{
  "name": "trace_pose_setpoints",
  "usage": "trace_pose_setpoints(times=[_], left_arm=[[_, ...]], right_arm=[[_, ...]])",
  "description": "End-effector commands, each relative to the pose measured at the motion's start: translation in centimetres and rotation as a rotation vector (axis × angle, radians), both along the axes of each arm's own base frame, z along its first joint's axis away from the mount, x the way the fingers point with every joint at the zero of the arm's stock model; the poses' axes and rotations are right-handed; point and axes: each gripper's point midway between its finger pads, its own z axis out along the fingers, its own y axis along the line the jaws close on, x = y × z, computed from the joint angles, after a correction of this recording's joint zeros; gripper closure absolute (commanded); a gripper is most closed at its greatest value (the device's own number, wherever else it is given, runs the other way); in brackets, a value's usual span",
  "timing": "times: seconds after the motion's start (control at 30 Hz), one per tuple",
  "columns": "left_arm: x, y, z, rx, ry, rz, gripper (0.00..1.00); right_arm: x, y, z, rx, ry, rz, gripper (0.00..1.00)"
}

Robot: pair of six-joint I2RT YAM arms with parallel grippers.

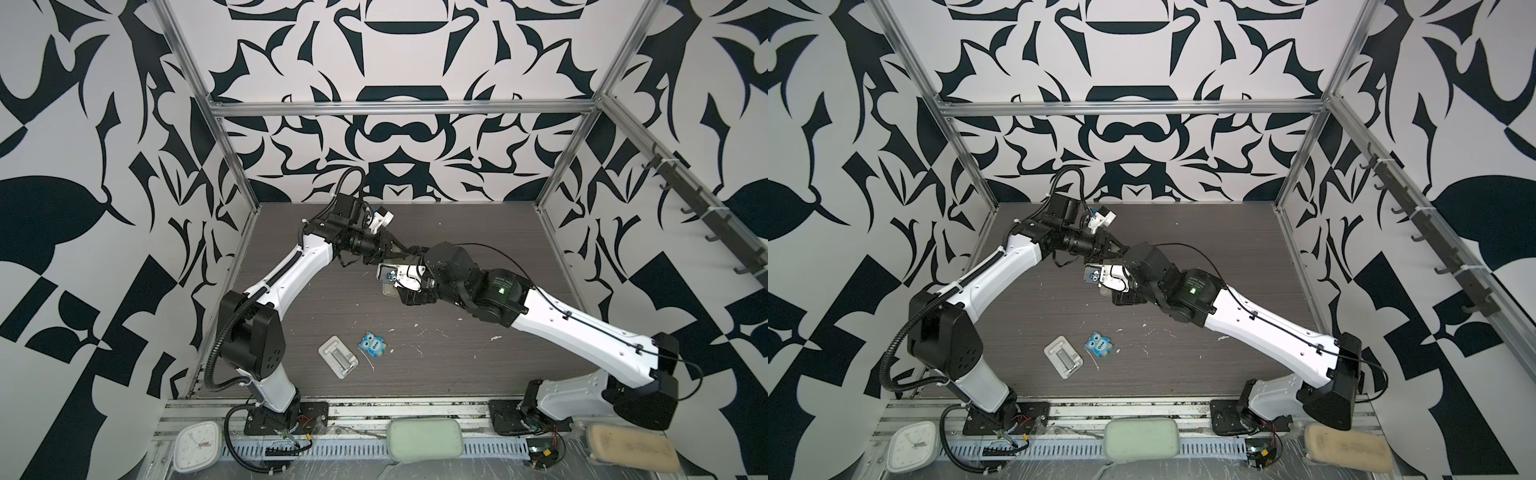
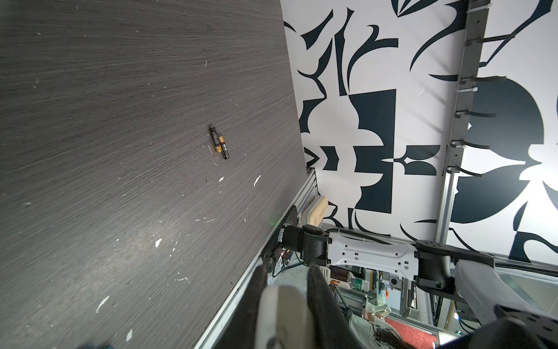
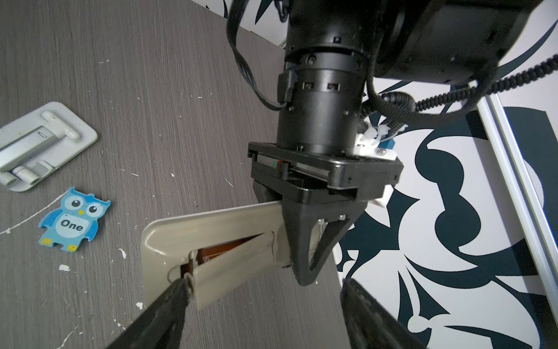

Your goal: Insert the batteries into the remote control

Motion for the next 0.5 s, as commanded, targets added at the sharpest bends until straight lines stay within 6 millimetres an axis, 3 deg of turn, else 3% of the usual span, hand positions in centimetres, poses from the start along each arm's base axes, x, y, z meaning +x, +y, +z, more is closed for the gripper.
trace_pose_setpoints(times=[0.0, 0.47], left_arm=[[-1.43, 0.09, 0.83, -0.022, 0.03, -0.041, 1.0], [-1.35, 0.14, 0.8, -0.023, 0.034, -0.041, 1.0]], right_arm=[[0.78, -0.89, 1.84, 0.038, -0.032, -0.045, 0.17], [0.66, -0.75, 1.22, 0.03, -0.016, -0.037, 0.17]])
